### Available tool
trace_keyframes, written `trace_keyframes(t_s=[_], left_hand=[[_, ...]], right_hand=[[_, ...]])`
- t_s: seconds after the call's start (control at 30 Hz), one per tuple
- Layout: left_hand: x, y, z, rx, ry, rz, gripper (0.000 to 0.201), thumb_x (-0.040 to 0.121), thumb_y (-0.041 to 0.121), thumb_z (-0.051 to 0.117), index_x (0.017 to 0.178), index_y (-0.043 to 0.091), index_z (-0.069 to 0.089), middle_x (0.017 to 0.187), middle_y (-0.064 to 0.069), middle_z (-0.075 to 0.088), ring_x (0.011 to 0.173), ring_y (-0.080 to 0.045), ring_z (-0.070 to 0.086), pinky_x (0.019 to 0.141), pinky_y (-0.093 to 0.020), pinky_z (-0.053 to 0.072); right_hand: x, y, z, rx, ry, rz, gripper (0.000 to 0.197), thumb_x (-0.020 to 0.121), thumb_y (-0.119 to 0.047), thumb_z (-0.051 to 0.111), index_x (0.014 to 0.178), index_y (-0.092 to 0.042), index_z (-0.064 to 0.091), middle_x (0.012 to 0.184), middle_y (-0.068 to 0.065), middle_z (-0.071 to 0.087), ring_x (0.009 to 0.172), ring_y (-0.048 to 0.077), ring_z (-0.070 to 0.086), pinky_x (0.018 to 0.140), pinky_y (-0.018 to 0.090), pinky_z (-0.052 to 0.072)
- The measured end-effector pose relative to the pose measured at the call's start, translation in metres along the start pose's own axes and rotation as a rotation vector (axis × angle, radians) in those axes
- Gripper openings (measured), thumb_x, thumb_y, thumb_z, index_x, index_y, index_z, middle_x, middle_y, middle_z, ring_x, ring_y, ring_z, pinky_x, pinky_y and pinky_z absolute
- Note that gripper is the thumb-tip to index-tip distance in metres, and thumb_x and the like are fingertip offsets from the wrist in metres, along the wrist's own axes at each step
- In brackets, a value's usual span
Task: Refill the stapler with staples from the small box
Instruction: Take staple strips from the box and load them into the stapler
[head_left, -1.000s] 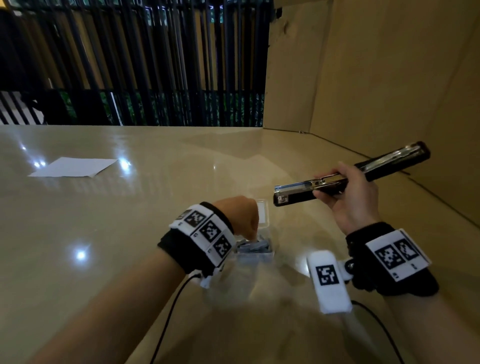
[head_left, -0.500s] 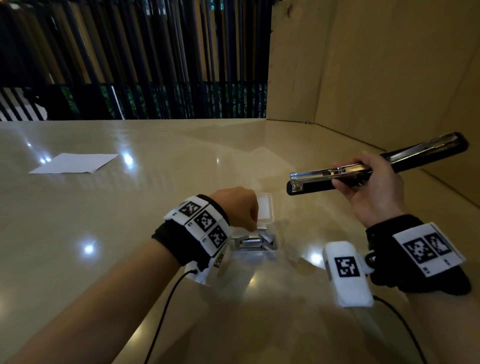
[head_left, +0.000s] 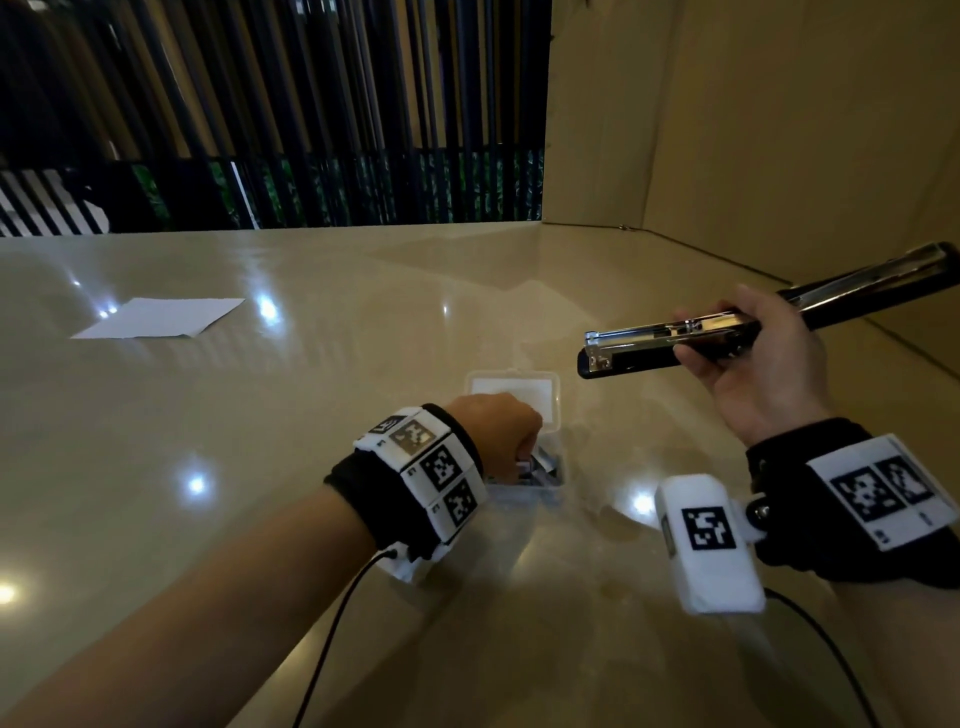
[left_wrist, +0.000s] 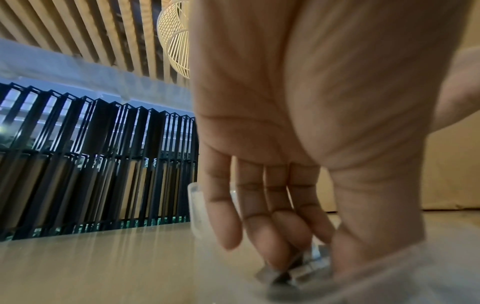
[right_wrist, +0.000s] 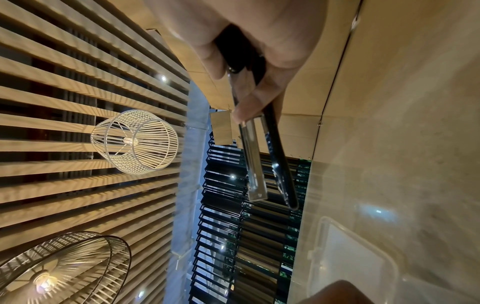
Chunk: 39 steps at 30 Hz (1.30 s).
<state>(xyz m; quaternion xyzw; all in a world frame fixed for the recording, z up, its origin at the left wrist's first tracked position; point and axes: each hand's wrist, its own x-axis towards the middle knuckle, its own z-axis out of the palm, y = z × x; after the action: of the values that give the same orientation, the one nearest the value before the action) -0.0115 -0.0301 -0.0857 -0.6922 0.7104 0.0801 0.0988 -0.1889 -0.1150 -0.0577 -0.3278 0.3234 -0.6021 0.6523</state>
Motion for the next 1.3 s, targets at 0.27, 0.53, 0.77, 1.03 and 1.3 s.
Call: trace_keyframes(t_s=[0.27, 0.53, 0.77, 1.03, 1.3], left_hand=[[0.002, -0.015, -0.003, -0.061, 0.113, 0.008, 0.035, 0.078, 0.017, 0.066, 0.110, 0.015, 0.051, 0.131, -0.006, 0.036, 0.115, -0.024, 0.041, 0.098, -0.036, 0.043], [0.007, -0.020, -0.008, -0.116, 0.137, 0.027, 0.016, 0.081, 0.004, 0.058, 0.097, 0.006, 0.060, 0.110, -0.012, 0.059, 0.102, -0.027, 0.055, 0.081, -0.029, 0.043], [0.007, -0.022, 0.001, -0.134, 0.048, 0.077, 0.035, 0.081, 0.025, 0.064, 0.116, 0.023, 0.058, 0.123, -0.008, 0.047, 0.111, -0.026, 0.049, 0.095, -0.034, 0.044], [0.005, -0.022, -0.007, -0.044, 0.036, -0.004, 0.032, 0.081, 0.021, 0.064, 0.111, 0.013, 0.062, 0.125, -0.011, 0.047, 0.110, -0.030, 0.052, 0.094, -0.033, 0.045], [0.001, -0.035, -0.015, -0.226, 0.080, -0.041, 0.029, 0.083, 0.019, 0.062, 0.110, 0.008, 0.062, 0.114, -0.010, 0.062, 0.103, -0.024, 0.059, 0.090, -0.032, 0.047]], right_hand=[[-0.002, -0.003, 0.001, 0.003, -0.018, 0.005, 0.017, 0.092, -0.020, 0.051, 0.076, -0.012, 0.052, 0.047, -0.007, 0.062, 0.072, 0.017, 0.067, 0.047, 0.021, 0.050], [-0.003, -0.001, 0.002, 0.000, -0.027, 0.008, 0.017, 0.092, -0.021, 0.052, 0.077, -0.012, 0.052, 0.047, -0.007, 0.062, 0.073, 0.017, 0.067, 0.046, 0.020, 0.050], [-0.002, -0.002, 0.003, 0.001, -0.027, 0.019, 0.019, 0.091, -0.022, 0.053, 0.076, -0.011, 0.053, 0.048, -0.006, 0.063, 0.073, 0.017, 0.067, 0.045, 0.020, 0.050], [-0.002, -0.003, 0.003, 0.009, -0.029, 0.026, 0.018, 0.091, -0.021, 0.053, 0.075, -0.012, 0.053, 0.052, -0.005, 0.062, 0.068, 0.015, 0.067, 0.046, 0.020, 0.050], [-0.004, -0.003, 0.006, 0.014, -0.037, 0.034, 0.020, 0.092, -0.021, 0.051, 0.075, -0.012, 0.052, 0.046, -0.007, 0.062, 0.070, 0.016, 0.066, 0.046, 0.019, 0.050]])
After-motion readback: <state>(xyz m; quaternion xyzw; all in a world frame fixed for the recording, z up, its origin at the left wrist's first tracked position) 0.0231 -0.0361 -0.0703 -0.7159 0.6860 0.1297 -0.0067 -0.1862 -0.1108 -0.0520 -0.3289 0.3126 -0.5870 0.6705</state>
